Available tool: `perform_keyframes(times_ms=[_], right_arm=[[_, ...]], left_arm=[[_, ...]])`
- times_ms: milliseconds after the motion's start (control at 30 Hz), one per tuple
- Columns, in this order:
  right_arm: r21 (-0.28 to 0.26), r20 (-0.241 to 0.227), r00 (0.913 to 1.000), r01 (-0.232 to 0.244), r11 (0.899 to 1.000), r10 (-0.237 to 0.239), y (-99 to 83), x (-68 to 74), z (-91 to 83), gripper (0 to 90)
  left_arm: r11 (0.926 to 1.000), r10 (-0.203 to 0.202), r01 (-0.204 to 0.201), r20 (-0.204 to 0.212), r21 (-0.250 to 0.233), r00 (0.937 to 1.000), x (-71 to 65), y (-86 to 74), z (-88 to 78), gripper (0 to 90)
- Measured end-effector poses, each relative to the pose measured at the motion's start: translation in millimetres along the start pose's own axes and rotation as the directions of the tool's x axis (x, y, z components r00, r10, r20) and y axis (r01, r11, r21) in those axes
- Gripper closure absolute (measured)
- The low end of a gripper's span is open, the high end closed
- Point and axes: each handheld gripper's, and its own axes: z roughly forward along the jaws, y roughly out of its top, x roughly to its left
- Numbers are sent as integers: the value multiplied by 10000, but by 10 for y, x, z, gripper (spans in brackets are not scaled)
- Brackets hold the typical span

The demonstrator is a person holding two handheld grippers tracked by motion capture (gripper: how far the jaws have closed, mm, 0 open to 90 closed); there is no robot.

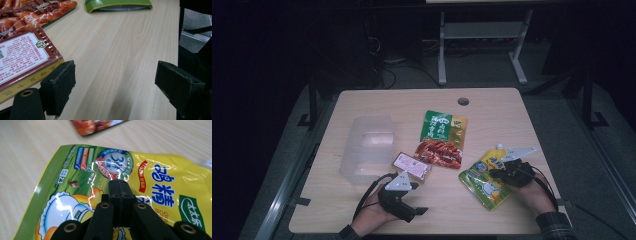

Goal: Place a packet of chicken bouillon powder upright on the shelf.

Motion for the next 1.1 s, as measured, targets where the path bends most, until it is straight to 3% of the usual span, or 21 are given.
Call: perform_keyframes(times_ms=[167,333,567,700,800,933,1100], right_arm=[[57,-430,9976,537,9985,-534,38,217,47,900],[118,-919,9900,1083,9941,-1067,91,437,105,900],[47,-1591,9709,1822,9832,-1792,194,709,220,900],[54,-1860,9628,2006,9796,-1962,223,820,253,900],[108,-1854,9638,1967,9804,-1914,229,822,236,900],[-187,-1485,9778,1468,9890,-1480,185,713,96,900],[-273,-1106,9876,1089,9937,-1113,70,676,-95,900]], left_arm=[[10000,26,-26,13,9,10000,-4,1,6,161],[10000,45,-45,18,6,10000,-8,4,1,161],[10000,32,-32,21,4,10000,-21,6,9,161],[10000,15,-15,20,-17,10000,-26,19,14,160],[9999,5,-5,-18,-128,10000,-28,76,19,160],[9994,-13,7,-169,-349,9999,-23,209,33,158],[9994,-120,114,-186,-314,9998,10,394,130,147]])
